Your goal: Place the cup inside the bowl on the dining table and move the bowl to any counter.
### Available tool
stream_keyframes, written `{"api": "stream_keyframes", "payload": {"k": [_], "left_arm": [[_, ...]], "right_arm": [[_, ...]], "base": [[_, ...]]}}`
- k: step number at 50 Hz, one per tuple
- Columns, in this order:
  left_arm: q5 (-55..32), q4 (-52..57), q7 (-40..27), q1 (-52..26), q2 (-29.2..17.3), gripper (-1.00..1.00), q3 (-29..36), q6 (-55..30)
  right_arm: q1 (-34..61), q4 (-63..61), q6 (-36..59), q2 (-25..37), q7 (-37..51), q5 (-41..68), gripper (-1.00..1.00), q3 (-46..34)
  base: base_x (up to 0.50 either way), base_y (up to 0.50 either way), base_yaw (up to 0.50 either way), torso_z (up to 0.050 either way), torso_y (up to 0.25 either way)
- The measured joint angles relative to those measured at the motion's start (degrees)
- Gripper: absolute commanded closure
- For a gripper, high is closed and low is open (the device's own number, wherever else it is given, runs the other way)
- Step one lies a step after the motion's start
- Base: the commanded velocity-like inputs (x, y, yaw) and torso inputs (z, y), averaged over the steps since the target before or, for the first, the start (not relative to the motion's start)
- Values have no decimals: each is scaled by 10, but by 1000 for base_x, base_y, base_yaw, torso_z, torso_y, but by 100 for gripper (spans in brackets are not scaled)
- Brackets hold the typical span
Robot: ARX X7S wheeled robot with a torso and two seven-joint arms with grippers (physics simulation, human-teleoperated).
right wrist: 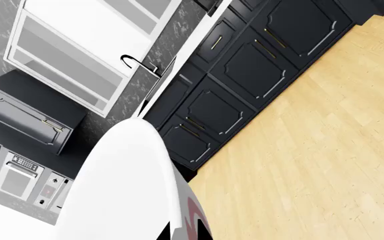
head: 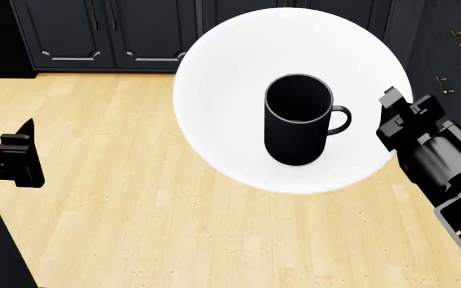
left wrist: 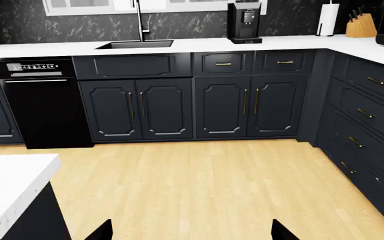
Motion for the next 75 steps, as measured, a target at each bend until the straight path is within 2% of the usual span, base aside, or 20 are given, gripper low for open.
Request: {"api": "stream_keyframes", "payload": {"k": [10,75], "left_arm": [[6,-11,4,-20,5,-100,12,-1],[3,-15,3,-14,-1,-100,15,10]], "right_arm": [[10,8,5,5,2,6,100,-2],[24,25,-2,3,-2,4,100,-18]], "base": [[500,-12,0,0,1],[500,-16,0,0,2]]}}
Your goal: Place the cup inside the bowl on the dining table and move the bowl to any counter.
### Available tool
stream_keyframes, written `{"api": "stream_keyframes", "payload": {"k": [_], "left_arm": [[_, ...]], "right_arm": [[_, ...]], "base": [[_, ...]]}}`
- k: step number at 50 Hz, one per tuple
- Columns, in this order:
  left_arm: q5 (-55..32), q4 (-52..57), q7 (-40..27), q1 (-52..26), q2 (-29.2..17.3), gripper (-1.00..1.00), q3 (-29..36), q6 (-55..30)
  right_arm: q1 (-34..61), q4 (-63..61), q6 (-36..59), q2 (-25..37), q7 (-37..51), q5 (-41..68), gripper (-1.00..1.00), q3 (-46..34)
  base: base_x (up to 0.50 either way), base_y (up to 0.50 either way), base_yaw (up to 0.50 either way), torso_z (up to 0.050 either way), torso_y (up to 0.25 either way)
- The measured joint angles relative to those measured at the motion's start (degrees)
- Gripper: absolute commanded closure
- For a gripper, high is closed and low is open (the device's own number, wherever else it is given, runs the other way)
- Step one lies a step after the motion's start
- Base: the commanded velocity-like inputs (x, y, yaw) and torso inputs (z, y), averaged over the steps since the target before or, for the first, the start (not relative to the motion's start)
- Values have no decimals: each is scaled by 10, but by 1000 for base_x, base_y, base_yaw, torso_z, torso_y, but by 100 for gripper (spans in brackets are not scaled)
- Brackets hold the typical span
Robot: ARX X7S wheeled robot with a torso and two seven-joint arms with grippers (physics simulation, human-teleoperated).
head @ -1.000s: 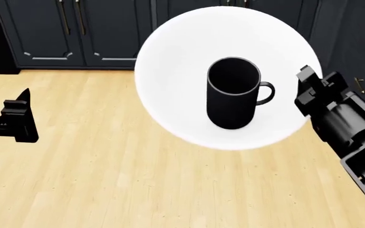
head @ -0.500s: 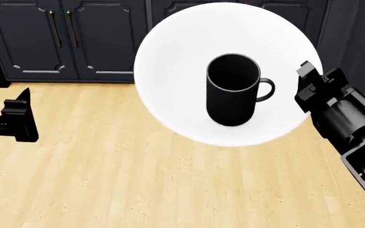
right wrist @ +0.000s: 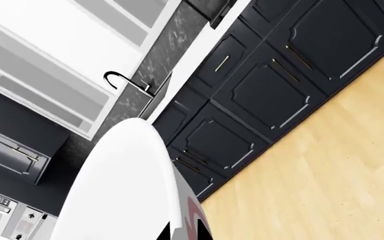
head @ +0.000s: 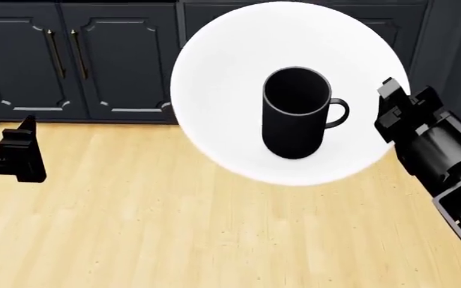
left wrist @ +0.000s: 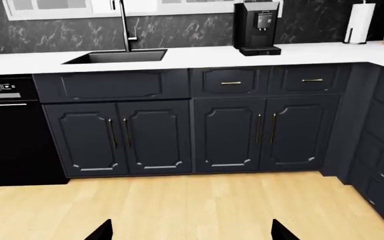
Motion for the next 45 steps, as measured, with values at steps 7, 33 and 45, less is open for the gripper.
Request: {"api": "stream_keyframes", "payload": {"k": [7,33,45], "left_arm": [[-1,1,-1,3,0,-100,0,1],[-5,1,-3,1,-4,-100,-1,2],[-3,0,-6,-1,0,-100,3,4]], "right_arm": [[-3,-4,0,2,3,3,100,2],[-1,-9,-1,5,8,8,100,0],[2,-7,-1,5,9,9,100,-3]], "base": [[500,-25,0,0,1],[500,-25,0,0,2],[500,-25,0,0,1]]}}
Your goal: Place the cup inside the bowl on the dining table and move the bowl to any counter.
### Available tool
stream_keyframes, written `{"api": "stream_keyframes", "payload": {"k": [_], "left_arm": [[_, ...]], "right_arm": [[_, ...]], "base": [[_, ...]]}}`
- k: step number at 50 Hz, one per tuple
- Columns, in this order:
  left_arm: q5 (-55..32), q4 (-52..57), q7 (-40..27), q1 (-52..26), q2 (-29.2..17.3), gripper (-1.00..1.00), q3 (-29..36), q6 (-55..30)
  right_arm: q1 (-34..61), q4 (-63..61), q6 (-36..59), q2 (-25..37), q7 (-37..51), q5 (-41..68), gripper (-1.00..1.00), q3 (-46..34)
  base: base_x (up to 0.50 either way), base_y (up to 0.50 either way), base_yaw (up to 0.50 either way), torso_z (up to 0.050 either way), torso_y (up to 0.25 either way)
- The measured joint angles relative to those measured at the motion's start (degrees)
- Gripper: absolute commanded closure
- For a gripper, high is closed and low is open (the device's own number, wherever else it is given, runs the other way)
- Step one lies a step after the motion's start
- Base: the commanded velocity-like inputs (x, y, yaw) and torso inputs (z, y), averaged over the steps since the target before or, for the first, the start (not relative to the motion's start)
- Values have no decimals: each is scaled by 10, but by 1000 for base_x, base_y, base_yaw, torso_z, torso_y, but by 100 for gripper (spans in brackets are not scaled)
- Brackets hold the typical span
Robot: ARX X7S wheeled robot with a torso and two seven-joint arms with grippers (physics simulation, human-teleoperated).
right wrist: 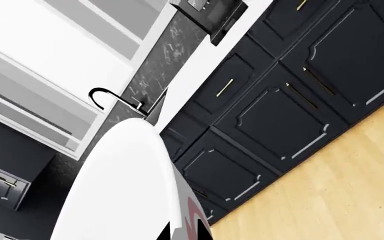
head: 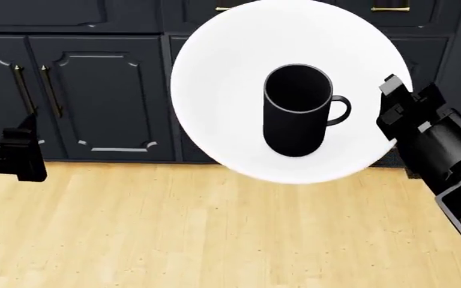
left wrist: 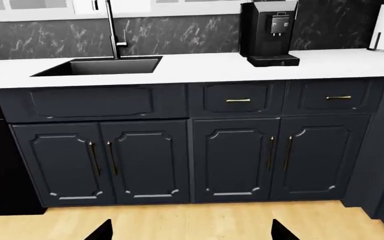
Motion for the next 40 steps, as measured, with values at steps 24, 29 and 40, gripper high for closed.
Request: {"api": "stream_keyframes", "payload": {"k": [24,29,40], "left_arm": [[-2,0,1,3,-4,-100,-1,4],[-3,-1,1,2,-5,-100,-2,4],[-3,-1,-2,0,-3,-100,0,4]], "right_arm": [[3,2,-2,-1,-1,1,100,-5],[2,1,-2,0,-1,2,100,-5],[4,2,-2,-1,-2,2,100,-8]], "base": [[500,-24,0,0,2],[500,-26,0,0,2],[500,-22,0,0,1]]}}
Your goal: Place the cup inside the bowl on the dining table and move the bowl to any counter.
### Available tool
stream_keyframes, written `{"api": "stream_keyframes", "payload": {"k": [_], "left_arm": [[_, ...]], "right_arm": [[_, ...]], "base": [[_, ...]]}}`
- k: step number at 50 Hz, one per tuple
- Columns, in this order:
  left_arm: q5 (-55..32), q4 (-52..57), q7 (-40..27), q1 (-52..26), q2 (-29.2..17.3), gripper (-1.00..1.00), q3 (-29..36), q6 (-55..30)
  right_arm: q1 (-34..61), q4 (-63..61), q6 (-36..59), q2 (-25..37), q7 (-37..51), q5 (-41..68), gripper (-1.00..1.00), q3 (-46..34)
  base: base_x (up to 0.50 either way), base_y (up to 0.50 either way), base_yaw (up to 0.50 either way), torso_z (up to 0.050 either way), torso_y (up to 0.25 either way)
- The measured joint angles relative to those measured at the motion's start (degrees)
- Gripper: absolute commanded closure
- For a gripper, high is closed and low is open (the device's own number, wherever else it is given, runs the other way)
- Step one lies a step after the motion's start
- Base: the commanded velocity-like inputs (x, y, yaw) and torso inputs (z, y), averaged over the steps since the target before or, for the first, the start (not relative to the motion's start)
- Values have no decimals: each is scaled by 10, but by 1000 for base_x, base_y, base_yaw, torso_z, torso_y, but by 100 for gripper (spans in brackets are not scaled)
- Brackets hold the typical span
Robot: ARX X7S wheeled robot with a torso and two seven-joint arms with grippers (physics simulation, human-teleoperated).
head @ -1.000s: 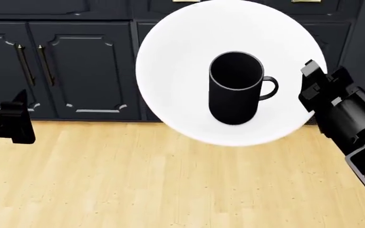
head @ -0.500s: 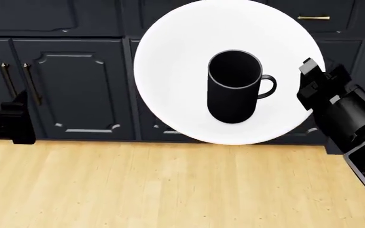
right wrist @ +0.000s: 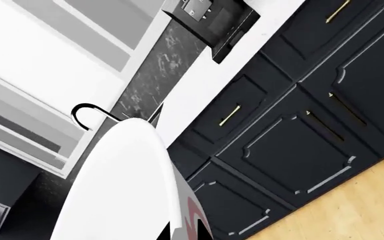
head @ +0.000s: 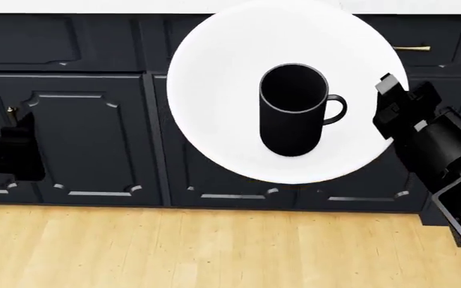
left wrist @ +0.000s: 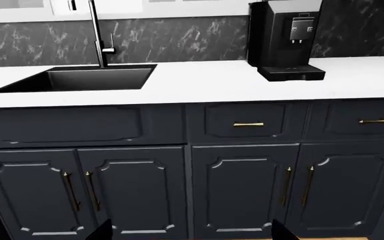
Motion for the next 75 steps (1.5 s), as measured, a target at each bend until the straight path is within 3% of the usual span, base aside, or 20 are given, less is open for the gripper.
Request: {"api": "stream_keyframes", "payload": {"k": [38,75], "left_arm": [[-2,-3,-1,6,-3,-100,-1,7],[-3,-6,-2,14,-5,-100,-3,17]], "right_arm": [[-11,-4,-3,1,-3,1,100,-4],[-12,0,-6,-4,-4,0,100,-15]], "base": [[500,22,0,0,2],[399,317,0,0,1]]}}
